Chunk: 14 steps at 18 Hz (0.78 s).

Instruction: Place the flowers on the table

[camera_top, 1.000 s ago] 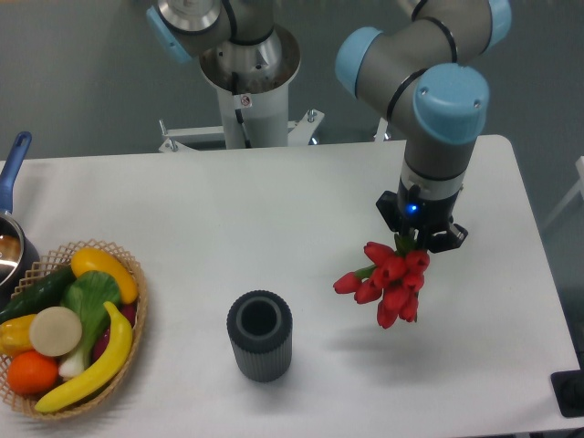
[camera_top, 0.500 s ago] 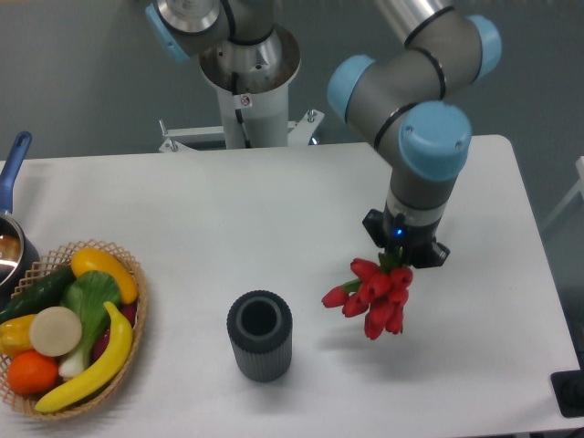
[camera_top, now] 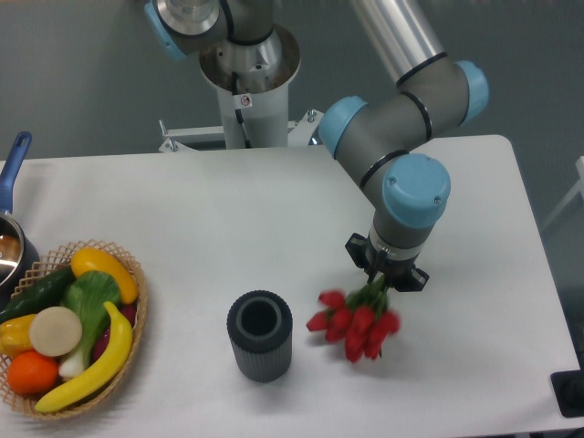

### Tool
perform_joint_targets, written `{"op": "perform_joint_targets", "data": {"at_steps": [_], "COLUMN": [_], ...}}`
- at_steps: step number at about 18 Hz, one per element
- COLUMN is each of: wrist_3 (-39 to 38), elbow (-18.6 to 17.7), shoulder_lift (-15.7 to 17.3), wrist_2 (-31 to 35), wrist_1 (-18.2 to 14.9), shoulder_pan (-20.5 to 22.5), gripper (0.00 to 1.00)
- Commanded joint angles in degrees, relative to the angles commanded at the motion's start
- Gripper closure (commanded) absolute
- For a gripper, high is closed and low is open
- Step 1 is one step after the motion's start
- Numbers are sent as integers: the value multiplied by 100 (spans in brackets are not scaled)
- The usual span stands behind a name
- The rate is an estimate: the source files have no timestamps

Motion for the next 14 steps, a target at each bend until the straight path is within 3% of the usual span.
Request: {"op": "perform_joint_targets", "data": {"at_steps": [1, 3, 5, 8, 14], "wrist_3": [9, 26, 61, 149, 1580], "elbow": [0, 35, 53, 53, 0], "shoulder_lift": [17, 61, 184, 351, 536], "wrist_2": [0, 0, 0, -35, -158], "wrist_1": [9, 140, 473, 440, 238], "shoulder_pan": [0, 9, 122, 404, 773], "gripper": [0, 0, 0, 0, 0]}}
